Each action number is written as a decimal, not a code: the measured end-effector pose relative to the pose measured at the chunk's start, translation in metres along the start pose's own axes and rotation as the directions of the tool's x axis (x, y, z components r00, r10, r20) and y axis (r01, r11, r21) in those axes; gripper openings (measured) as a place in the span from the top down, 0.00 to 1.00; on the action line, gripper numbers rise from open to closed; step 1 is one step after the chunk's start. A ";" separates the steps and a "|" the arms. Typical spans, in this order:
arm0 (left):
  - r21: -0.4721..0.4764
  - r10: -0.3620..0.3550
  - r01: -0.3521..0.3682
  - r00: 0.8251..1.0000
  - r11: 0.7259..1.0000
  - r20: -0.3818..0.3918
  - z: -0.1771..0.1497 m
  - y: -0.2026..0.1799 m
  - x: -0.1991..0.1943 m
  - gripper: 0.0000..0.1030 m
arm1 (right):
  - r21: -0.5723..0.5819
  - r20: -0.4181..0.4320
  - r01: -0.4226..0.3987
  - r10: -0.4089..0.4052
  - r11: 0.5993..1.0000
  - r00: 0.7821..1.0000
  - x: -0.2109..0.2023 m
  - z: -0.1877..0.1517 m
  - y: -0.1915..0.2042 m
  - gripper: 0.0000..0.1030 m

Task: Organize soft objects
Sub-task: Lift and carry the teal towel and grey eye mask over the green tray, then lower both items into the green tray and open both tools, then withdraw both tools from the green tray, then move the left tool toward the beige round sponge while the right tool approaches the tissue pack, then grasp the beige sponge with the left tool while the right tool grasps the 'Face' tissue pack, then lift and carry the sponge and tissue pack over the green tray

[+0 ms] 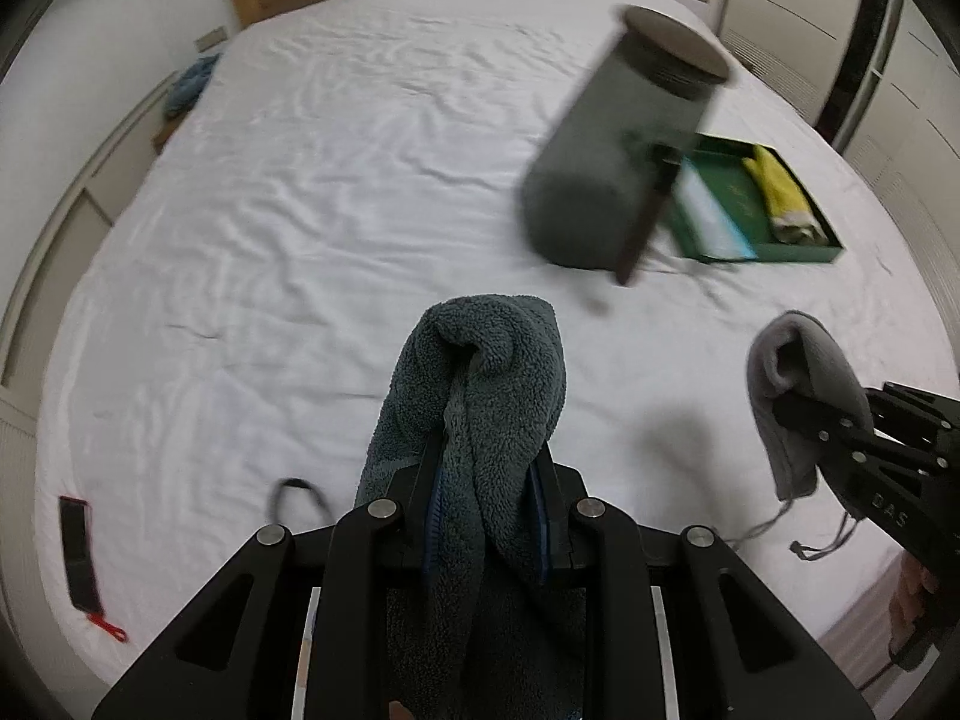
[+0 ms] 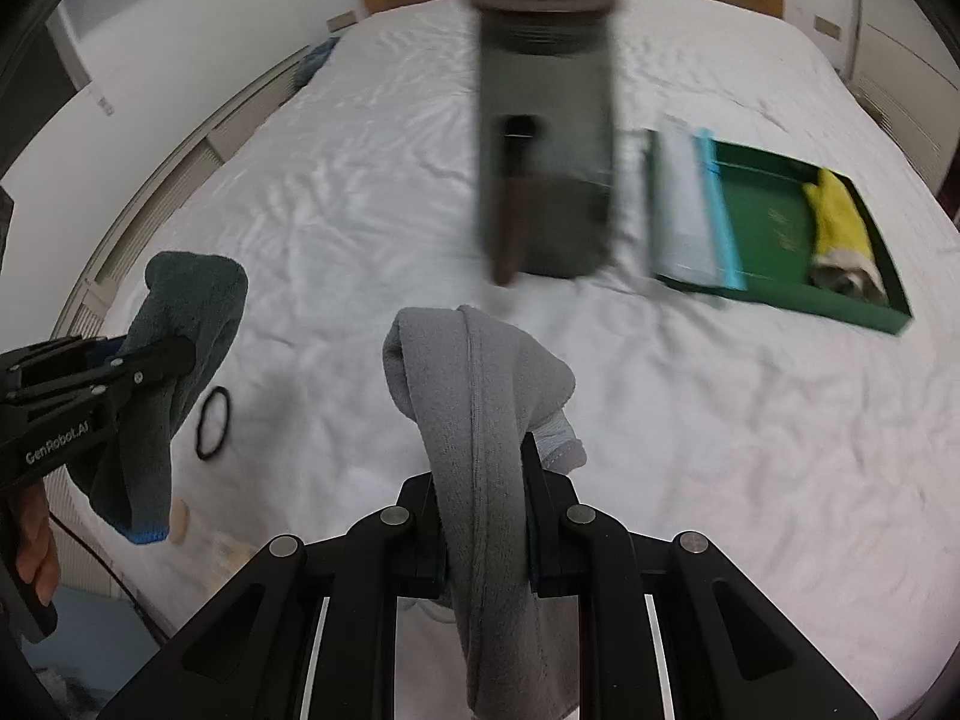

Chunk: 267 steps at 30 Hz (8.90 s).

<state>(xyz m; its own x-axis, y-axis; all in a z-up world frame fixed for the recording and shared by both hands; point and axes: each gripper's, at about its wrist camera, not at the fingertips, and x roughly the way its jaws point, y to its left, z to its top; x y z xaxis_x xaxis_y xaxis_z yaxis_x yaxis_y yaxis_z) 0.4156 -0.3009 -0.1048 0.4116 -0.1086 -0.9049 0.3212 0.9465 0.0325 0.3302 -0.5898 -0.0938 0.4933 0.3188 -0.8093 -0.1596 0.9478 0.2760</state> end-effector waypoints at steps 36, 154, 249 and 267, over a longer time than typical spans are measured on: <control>0.096 -0.307 0.305 0.952 0.947 0.007 0.054 -0.233 0.002 0.80 | 0.101 0.086 0.133 -0.141 0.986 0.986 -0.091 0.018 -0.172 0.84; 0.041 -0.177 0.174 0.919 0.984 0.351 0.033 -0.135 -0.063 0.33 | 0.076 0.331 0.352 -0.357 0.933 0.873 -0.130 0.016 -0.062 0.28; -0.002 -0.009 0.009 0.999 1.000 -0.037 -0.123 0.098 0.000 0.95 | -0.044 0.068 0.034 -0.031 0.998 0.997 0.030 -0.115 0.201 0.52; 0.053 -0.277 0.273 0.956 0.961 0.099 0.099 -0.173 0.036 0.95 | 0.077 0.237 0.288 -0.298 0.955 0.925 -0.059 0.008 -0.102 0.52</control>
<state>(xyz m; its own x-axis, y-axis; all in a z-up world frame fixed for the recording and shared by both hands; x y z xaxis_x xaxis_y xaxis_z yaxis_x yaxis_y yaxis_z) 0.4595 -0.4988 -0.1006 0.3886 -0.3957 -0.8321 0.4664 0.8633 -0.1928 0.3242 -0.7056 -0.0698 0.7064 0.0107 -0.7078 0.0555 0.9960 0.0705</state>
